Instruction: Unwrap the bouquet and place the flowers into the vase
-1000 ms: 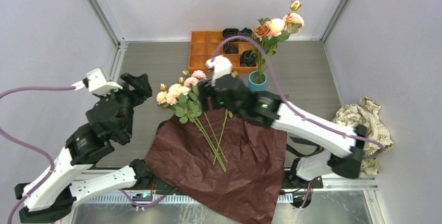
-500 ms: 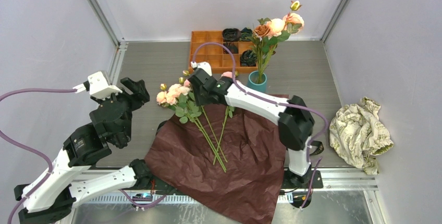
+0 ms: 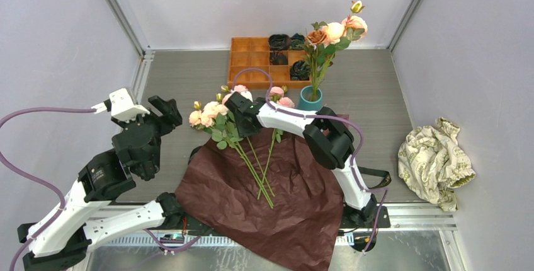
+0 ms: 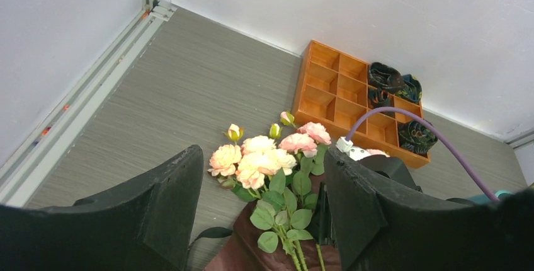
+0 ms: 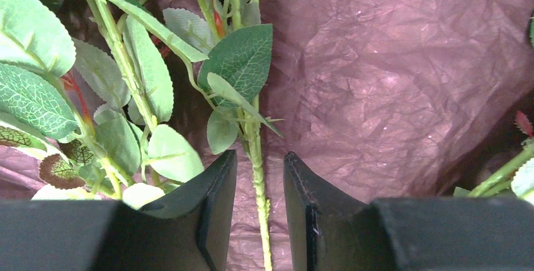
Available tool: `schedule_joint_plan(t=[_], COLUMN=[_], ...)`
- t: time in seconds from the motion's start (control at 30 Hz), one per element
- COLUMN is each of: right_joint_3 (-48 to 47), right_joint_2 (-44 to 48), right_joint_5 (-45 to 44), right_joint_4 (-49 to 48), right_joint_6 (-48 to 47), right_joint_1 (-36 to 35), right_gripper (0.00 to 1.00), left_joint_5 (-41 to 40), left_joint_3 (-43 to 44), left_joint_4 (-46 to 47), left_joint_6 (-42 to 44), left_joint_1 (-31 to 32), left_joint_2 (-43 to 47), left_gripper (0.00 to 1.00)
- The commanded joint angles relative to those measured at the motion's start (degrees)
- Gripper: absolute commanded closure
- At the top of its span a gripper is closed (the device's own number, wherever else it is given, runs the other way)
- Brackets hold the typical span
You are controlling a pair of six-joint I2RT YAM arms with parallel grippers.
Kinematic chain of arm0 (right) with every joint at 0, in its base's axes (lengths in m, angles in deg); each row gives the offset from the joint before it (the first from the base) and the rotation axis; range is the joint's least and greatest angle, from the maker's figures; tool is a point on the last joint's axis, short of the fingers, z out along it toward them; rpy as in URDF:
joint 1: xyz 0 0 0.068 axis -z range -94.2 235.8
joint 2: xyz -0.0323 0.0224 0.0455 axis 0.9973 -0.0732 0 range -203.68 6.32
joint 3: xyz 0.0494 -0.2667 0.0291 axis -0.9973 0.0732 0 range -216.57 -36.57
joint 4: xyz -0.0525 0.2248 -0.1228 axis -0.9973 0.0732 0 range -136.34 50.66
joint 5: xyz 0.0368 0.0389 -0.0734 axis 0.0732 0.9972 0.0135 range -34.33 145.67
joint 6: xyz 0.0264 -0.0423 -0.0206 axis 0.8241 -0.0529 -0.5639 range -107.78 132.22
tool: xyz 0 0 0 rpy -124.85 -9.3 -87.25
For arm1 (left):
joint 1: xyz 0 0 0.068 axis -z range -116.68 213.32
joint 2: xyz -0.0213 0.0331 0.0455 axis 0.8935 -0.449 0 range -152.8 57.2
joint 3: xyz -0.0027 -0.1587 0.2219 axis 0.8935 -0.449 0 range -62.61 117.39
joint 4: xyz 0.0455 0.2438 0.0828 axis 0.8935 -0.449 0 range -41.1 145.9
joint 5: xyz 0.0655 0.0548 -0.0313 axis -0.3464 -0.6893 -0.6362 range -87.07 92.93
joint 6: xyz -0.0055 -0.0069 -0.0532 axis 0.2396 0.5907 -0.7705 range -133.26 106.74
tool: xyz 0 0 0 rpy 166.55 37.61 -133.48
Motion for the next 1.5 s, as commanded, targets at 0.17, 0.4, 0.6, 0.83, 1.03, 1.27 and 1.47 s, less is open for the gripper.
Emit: schedule_joint_plan(t=[0.17, 0.4, 0.6, 0.83, 1.03, 1.27, 1.47], right_joint_3=[-2.1, -4.0, -9.7, -14.0, -13.4, -4.0, 5.9], right_joint_2=[-2.6, 0.0, 7.5, 17.9, 27.5, 41.6, 50.5], right_joint_5=[1.3, -1.8, -8.2, -13.3, -18.1, -31.3, -41.0], right_joint_4=[-1.6, 0.8, 5.5, 8.4, 3.3, -14.5, -36.2], right_joint_6=[1.2, -0.8, -5.0, -9.3, -16.2, -28.7, -47.1], right_joint_1=[-0.2, -0.2, -0.2, -0.5, -1.9, -4.0, -4.0], right_gripper=[0.70, 0.99, 0.99, 0.99, 0.99, 0.99, 0.99], left_joint_5=[-0.7, -0.7, -0.3, -0.4, 0.3, 1.7, 2.7], left_joint_3=[-0.6, -0.6, -0.3, -0.3, -0.3, -0.3, -0.8], left_joint_4=[1.7, 1.5, 1.4, 2.1, 2.7, 3.3, 4.6], left_joint_6=[-1.0, -1.0, -0.9, -0.5, -0.4, -0.8, -1.2], left_joint_1=[0.1, 0.1, 0.1, 0.1, 0.1, 0.1, 0.1], left_joint_2=[-0.4, -0.3, -0.5, -0.8, -1.7, -3.1, -4.3], left_gripper=[0.29, 0.29, 0.29, 0.29, 0.29, 0.29, 0.29])
